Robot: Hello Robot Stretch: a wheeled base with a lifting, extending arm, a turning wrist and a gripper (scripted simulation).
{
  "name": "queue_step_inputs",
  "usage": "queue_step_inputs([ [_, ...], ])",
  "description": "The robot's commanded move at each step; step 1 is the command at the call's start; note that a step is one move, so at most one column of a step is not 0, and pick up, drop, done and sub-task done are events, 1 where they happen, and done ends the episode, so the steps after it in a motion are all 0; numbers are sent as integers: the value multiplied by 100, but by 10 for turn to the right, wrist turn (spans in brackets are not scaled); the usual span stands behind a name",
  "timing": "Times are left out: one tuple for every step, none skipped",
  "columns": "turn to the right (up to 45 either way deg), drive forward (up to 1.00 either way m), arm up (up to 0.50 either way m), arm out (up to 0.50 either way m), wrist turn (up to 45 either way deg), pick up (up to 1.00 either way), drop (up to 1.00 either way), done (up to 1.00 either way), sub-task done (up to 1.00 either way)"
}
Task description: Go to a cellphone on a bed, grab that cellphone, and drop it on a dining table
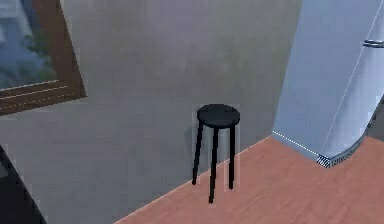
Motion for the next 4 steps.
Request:
queue_step_inputs([
  [450, 0, 0, 0, 0, 0, 0, 0, 0],
  [450, 0, 0, 0, 0, 0, 0, 0, 0],
  [120, 0, 0, 0, 0, 0, 0, 0, 0],
  [0, 100, 0, 0, 0, 0, 0, 0, 0],
])
